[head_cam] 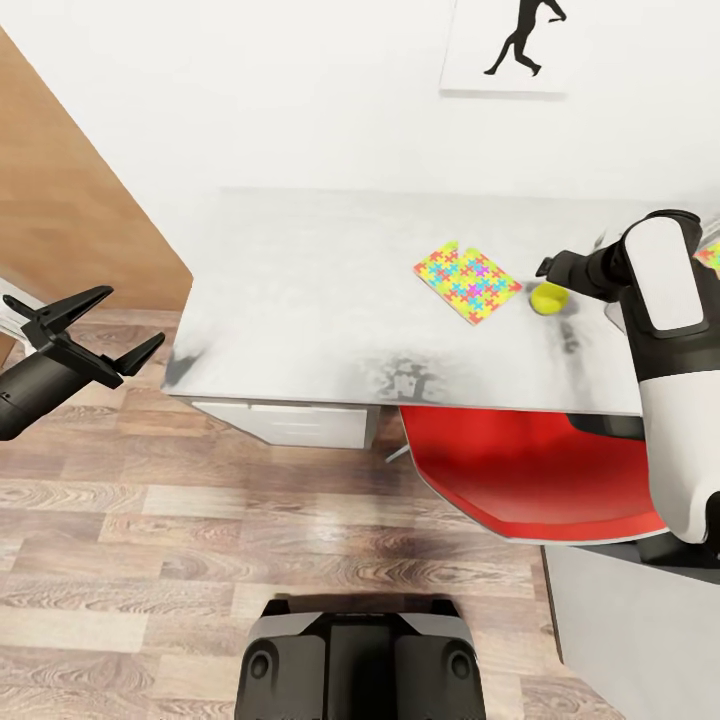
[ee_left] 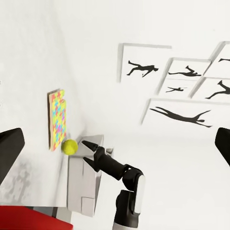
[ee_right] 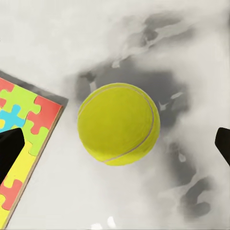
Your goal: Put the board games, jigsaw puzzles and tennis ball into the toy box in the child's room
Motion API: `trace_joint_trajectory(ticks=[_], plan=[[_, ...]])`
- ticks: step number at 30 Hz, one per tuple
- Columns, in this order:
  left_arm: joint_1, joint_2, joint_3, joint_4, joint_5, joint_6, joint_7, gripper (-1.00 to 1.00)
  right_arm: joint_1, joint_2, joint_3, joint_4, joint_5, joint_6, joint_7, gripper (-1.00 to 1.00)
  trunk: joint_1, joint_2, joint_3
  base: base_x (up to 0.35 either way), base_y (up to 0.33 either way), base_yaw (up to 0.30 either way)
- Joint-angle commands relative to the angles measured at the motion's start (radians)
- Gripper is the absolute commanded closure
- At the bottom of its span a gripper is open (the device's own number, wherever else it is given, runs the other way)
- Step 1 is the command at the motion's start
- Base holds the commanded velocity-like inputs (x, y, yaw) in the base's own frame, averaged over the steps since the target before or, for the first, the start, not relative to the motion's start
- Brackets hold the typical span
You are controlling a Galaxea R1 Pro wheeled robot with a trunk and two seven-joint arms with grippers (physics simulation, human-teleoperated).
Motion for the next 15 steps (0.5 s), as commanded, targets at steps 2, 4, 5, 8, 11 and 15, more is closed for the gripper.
trace_joint_trajectory(ticks=[2,4,5,8,11,15], plan=[[-0.001,0.000,0.001,0.000,0.003,0.003,0.002,-1.00,-0.001,-0.001,0.003,0.000,-0.009,-0.001,-0.010,-1.00,0.001,-0.002,-0.004,0.000,0.000,0.000],[-0.001,0.000,0.001,0.000,0.004,0.003,0.002,-1.00,0.000,0.000,0.005,0.000,-0.009,-0.008,-0.010,-1.00,0.001,-0.002,-0.007,0.000,0.000,0.000],[-0.001,0.000,0.001,0.000,0.004,0.003,0.002,-1.00,0.000,0.000,0.005,0.000,-0.009,-0.010,-0.010,-1.00,0.001,-0.002,-0.008,0.000,0.000,0.000],[-0.001,0.000,0.001,0.000,0.003,0.003,0.002,-1.00,0.000,0.001,0.006,0.000,-0.010,-0.013,-0.010,-1.00,0.001,-0.002,-0.013,0.000,0.000,0.000],[-0.001,0.000,0.001,0.000,0.003,0.003,0.003,-1.00,0.000,0.001,0.007,0.000,-0.010,-0.015,-0.010,-1.00,0.001,-0.002,-0.017,0.000,0.000,0.000],[-0.001,0.000,0.001,0.000,0.004,0.003,0.002,-1.00,0.000,0.001,0.008,0.000,-0.010,-0.017,-0.010,-1.00,0.001,-0.002,-0.021,0.000,0.000,0.000]])
